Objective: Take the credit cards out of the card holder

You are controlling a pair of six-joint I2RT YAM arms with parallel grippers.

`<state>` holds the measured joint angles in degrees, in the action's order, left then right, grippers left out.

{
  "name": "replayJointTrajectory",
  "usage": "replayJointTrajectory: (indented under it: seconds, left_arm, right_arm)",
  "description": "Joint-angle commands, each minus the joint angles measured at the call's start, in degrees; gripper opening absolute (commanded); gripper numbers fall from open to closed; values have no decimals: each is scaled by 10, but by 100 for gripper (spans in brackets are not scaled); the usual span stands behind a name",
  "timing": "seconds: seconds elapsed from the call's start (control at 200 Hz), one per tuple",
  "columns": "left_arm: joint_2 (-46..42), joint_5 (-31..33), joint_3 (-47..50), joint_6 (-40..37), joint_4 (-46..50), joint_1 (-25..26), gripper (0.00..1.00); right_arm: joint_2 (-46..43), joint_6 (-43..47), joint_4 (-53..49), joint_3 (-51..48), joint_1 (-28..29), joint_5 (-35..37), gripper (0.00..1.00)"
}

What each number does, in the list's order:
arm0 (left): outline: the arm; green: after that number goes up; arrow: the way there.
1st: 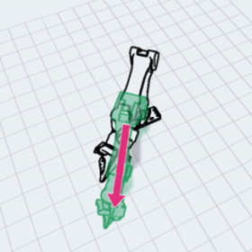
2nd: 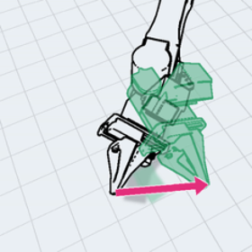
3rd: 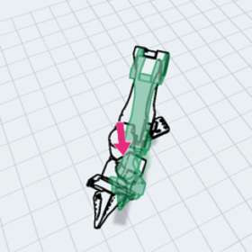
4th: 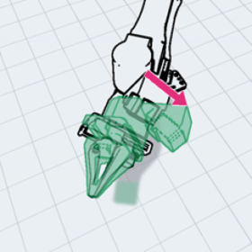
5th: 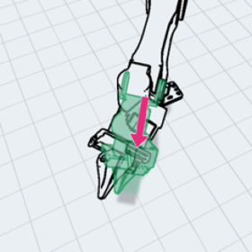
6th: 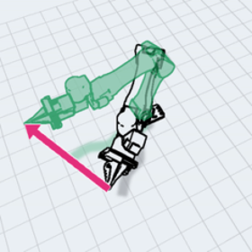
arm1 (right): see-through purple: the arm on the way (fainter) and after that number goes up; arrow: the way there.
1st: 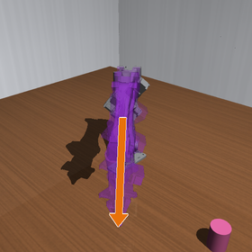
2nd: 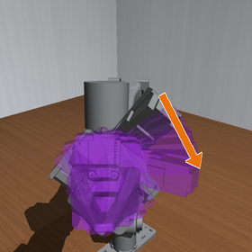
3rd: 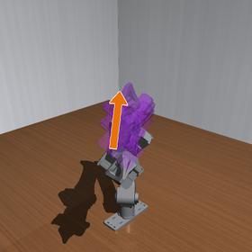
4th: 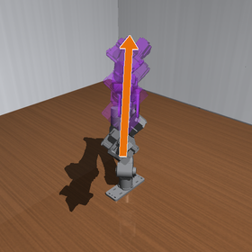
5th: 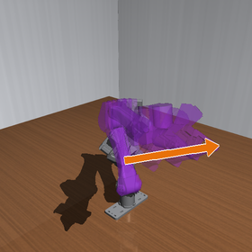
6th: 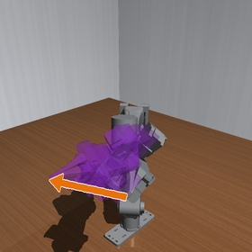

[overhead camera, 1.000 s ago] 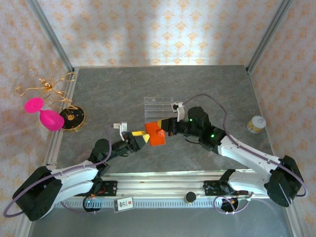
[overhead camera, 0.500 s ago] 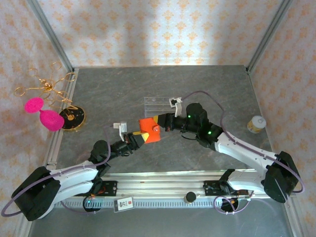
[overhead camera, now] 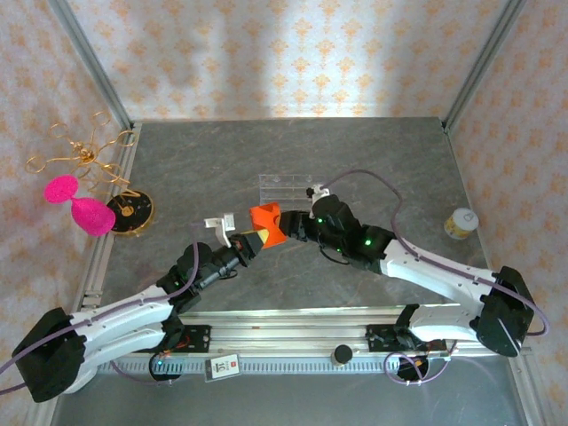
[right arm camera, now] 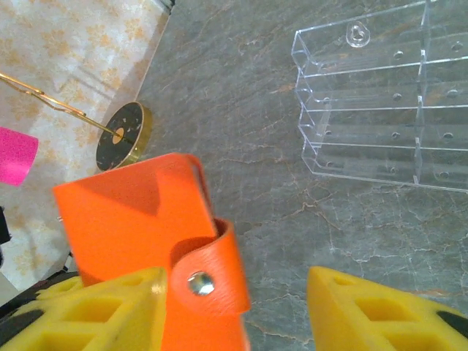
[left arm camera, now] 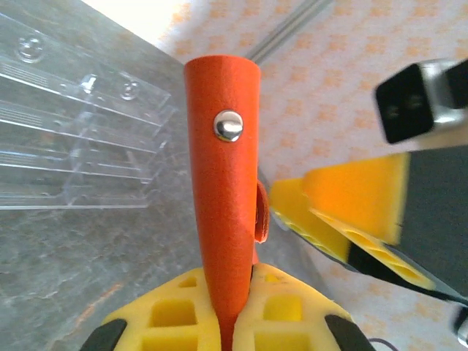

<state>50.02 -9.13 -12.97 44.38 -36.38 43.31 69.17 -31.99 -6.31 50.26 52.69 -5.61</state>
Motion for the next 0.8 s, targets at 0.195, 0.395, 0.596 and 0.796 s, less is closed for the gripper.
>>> replayJointTrajectory:
  seconds: [0.195, 0.395, 0.596, 0.796]
  left_arm:
    - [13, 72, -37, -24, 25, 17, 0]
    - [13, 63, -44, -30, 29, 26, 0]
    - [4, 55, -43, -25, 29, 31, 0]
    - [-2, 48, -48, -24, 32, 32, 0]
  right_arm:
    - [57, 5, -37, 43, 53, 115, 52]
    - [90, 28, -29, 67, 60, 126, 52]
    - [123, 31, -51, 83, 61, 169, 49]
    - [146, 28, -64, 80, 61, 198, 25]
